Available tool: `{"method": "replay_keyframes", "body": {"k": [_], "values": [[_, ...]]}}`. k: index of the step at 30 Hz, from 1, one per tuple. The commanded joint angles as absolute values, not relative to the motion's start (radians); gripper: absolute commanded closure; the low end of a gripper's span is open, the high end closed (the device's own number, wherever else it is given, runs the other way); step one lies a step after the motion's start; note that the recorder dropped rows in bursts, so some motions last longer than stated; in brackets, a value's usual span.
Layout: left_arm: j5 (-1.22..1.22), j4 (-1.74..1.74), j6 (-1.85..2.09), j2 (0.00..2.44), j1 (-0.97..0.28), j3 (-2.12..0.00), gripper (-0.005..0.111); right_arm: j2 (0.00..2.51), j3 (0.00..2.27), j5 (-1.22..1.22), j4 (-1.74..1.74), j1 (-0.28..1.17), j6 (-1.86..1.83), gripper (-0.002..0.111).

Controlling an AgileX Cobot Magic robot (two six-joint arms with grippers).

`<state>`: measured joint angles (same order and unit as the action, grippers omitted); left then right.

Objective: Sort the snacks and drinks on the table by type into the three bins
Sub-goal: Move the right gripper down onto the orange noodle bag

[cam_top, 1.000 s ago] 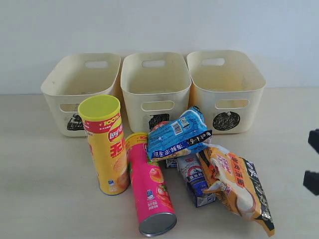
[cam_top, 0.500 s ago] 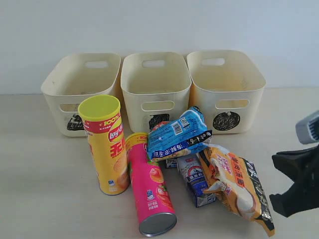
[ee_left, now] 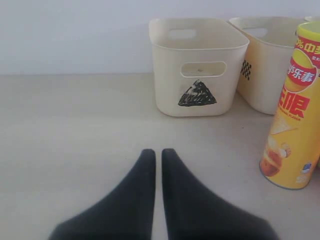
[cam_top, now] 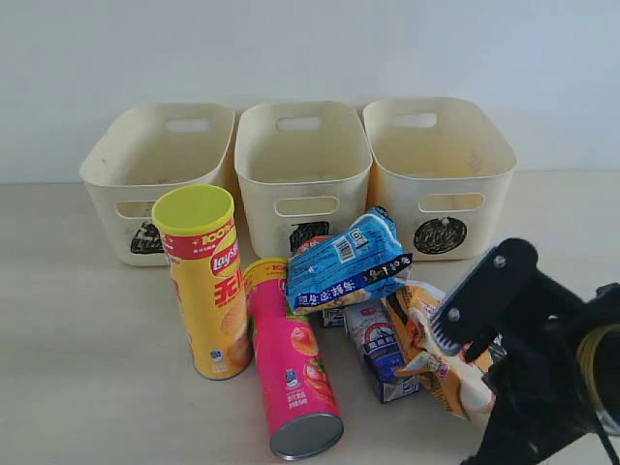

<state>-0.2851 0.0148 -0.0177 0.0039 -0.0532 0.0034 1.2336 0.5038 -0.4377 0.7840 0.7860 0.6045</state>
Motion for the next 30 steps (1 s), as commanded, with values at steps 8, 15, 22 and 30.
{"method": "replay_keyframes", "body": {"k": [8, 15, 22, 30], "values": [[-0.278, 0.019, -0.025, 0.0, -0.051, 0.0, 0.103, 1.239, 0.32, -0.456, 1.498, 0.98, 1.396, 0.108], [-0.278, 0.019, -0.025, 0.0, -0.051, 0.0, 0.103, 1.26, 0.313, -0.374, 1.609, 0.987, 1.515, 0.104], [-0.276, 0.019, -0.025, 0.0, -0.051, 0.0, 0.103, 1.268, 0.313, -0.48, 1.653, 0.987, 1.602, 0.004], [-0.278, 0.019, -0.025, 0.0, -0.051, 0.0, 0.103, 1.268, 0.313, -0.524, 1.744, 0.987, 1.644, 0.009]]}}
